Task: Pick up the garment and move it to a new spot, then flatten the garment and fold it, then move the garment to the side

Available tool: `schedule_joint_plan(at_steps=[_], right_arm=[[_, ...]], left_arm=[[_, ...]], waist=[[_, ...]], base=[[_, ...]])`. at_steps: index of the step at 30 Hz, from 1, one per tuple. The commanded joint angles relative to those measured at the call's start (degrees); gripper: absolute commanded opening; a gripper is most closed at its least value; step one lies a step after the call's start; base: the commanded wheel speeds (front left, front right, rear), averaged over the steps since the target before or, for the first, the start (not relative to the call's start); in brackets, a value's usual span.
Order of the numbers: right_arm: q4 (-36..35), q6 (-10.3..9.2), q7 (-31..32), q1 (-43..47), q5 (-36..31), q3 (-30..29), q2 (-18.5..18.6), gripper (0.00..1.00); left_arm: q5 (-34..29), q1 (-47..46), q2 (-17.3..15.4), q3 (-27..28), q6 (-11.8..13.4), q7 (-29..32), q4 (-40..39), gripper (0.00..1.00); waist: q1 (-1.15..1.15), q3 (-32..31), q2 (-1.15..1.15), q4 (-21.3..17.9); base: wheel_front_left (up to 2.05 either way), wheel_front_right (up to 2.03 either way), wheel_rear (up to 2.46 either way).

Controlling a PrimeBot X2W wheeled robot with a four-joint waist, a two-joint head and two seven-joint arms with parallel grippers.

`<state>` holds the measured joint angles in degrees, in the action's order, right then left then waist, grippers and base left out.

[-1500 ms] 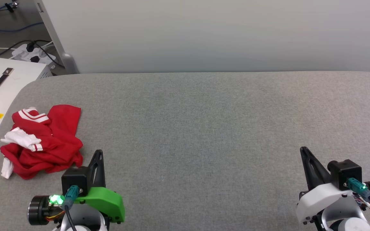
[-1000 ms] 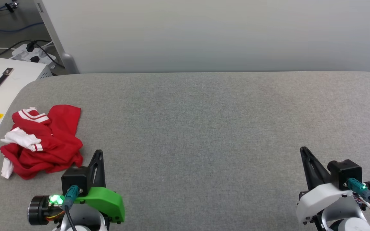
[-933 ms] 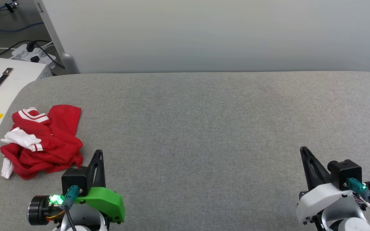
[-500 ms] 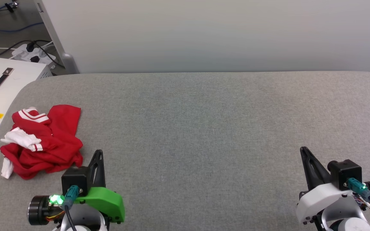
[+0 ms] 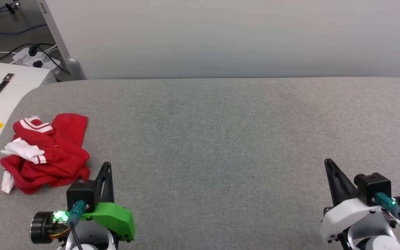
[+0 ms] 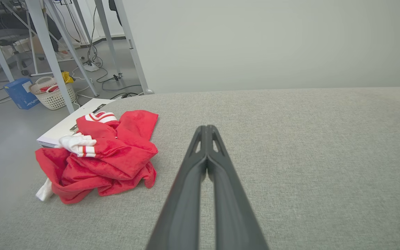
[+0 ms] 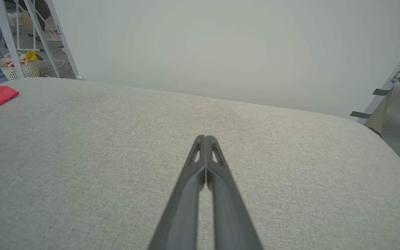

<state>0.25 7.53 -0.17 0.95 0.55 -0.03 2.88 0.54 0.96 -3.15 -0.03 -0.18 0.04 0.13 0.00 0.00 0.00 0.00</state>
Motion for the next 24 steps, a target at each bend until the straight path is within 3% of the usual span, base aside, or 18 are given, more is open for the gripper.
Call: schedule_joint_plan(at_steps=[1, 3, 4, 24], right_arm=[[-0.25, -0.04, 0.17, -0.95, -0.55, 0.03, -0.01, 0.00], [-0.25, -0.04, 0.17, -0.95, -0.55, 0.03, -0.01, 0.00], [0.01, 0.00, -0.01, 0.00, 0.01, -0.02, 0.00, 1.00], [-1.11, -0.01, -1.96, 0.06, 2.72, -1.09, 0.00, 1.00]], left_arm=[[-0.54, -0.96, 0.27, 0.03, 0.18, -0.04, -0.13, 0.00], [-0.54, -0.96, 0.27, 0.03, 0.18, -0.04, -0.13, 0.00], [0.00, 0.00, 0.00, -0.01, 0.00, -0.01, 0.00, 1.00], [0.73, -0.28, 0.03, -0.40, 1.07, -1.99, -0.54, 1.00]], waist=[[0.00, 0.00, 0.00, 0.00], [0.00, 0.00, 0.00, 0.00], [0.00, 0.00, 0.00, 0.00], [0.00, 0.19, 0.00, 0.03]], base=[[0.00, 0.00, 0.00], [0.00, 0.00, 0.00], [0.00, 0.00, 0.00], [0.00, 0.00, 0.00]])
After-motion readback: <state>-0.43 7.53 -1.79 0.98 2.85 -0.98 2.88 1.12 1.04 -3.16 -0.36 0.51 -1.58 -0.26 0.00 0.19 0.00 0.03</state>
